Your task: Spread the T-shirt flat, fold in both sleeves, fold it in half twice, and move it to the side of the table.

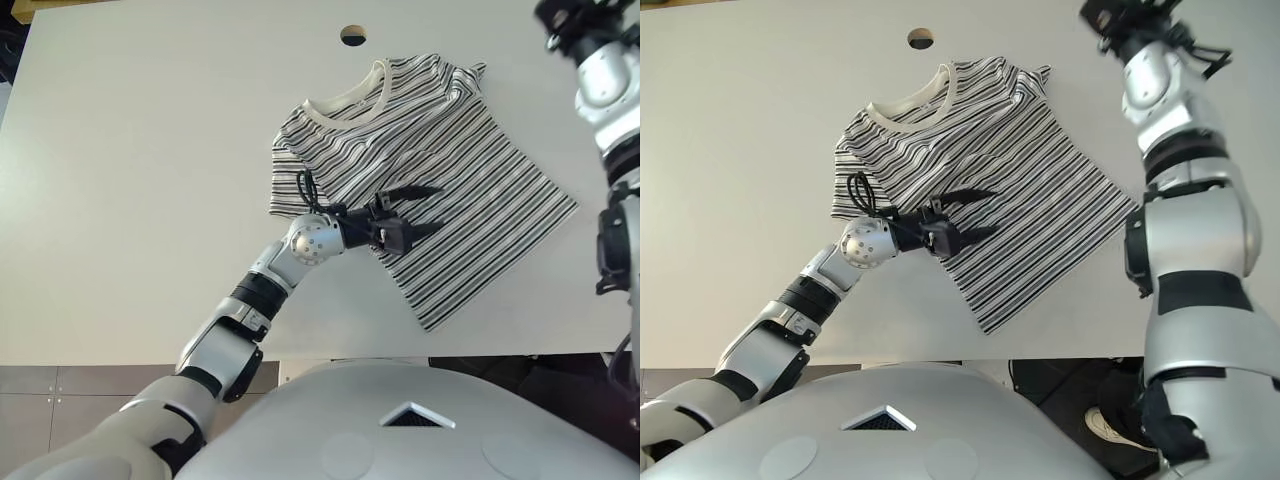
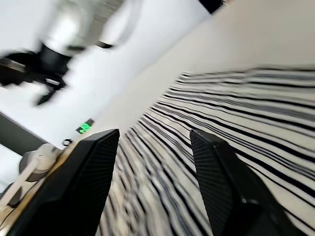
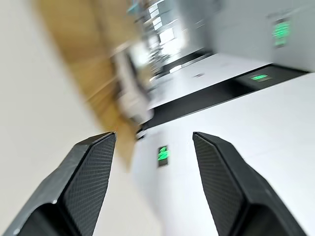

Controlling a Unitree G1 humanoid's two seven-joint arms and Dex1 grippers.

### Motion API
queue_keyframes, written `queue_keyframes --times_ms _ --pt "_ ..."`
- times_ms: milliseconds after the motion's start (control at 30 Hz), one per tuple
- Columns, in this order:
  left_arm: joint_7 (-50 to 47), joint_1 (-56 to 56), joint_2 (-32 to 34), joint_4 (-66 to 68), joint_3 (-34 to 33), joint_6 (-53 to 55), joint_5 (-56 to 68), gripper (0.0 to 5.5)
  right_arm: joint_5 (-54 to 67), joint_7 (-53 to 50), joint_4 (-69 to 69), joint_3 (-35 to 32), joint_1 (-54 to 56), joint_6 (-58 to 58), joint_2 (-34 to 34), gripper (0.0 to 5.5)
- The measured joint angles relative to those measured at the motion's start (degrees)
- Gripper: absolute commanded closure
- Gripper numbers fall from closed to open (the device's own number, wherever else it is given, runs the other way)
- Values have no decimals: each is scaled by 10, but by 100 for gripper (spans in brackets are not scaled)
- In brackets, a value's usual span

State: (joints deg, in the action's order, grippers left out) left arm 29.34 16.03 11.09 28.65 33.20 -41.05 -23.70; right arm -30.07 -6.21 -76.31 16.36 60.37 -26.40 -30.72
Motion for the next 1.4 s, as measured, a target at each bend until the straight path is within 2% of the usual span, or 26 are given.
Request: queue_keyframes --times_ms 133,300,400,567,733,867,1000,1200,1400 --pt "17 7 51 -46 45 4 -65 284 1 0 3 -2 4 -29 7 262" --pt "64 18 115 -108 64 2 -60 284 0 0 5 -2 4 -47 18 262" --pt "109 11 160 -139 65 7 -9 284 0 0 5 -2 4 -47 19 262" --pt "235 -40 274 -231 63 64 143 284 0 0 5 -2 4 -48 30 262" --pt "400 -78 401 -328 62 203 281 284 0 1 5 -2 -6 -49 38 262" --pt "485 -98 489 -374 47 294 308 284 10 7 8 -5 -8 -58 42 262" --pt "493 -104 498 -380 27 322 311 284 11 8 10 -5 -11 -60 44 262" --pt "455 -121 438 -382 -34 350 347 284 11 13 13 -5 -25 -63 55 262" --pt "463 -206 500 -436 -131 360 395 284 24 36 16 -12 -38 -85 60 262"
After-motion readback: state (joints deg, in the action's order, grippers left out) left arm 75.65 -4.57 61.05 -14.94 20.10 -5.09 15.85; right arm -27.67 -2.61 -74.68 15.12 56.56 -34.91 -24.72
